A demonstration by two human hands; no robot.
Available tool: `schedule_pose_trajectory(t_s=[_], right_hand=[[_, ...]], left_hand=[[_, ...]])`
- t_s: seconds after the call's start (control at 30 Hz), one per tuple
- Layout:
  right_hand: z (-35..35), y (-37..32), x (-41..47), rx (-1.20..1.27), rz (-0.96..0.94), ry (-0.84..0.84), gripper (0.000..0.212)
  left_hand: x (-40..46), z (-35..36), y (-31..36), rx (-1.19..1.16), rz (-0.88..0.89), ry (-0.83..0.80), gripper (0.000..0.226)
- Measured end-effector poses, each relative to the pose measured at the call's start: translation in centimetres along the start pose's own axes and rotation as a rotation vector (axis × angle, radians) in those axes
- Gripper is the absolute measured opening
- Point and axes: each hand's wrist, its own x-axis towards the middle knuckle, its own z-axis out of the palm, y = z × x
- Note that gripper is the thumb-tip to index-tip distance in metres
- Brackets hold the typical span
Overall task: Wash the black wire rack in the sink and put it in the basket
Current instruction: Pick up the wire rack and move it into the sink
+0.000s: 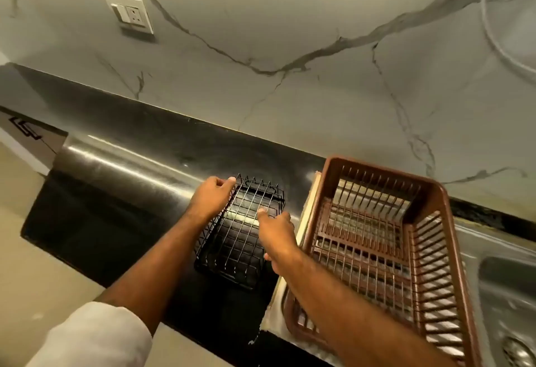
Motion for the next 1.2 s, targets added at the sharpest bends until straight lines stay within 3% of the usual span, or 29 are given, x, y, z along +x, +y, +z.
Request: schedule_pose_trajectory(t_s=[0.17,0.27,0.47,0.83,1.2], right_hand=[[0.9,0.5,1.6,0.037,0.115,-0.012,0.078],[1.1,0.5,2.1,0.064,0.136,-0.008,0.074],[1.5,0.6,2.5,0.064,0.083,0.048,0.067],[0.2,-1.0,1.1,0.096,-0.07,-0.037,0.058],[-8.1,-7.0,-4.0,0.089,-0.382,-0.07,0.056]], left_hand=[[1.7,0.0,-2.0,0.108,-0.09,-0.121,0.056],[1.8,0.2,-2.3,0.123,-0.069,-0.157,0.048],[2.6,0.2,-3.6,-0.124,-0.096,-0.282,0.028],[2.1,-1.7,-1.4,0.028,0.026,-0.122,0.023],[-1.1,-5.1,8.2,-0.126,0.142,-0.147,0.022]])
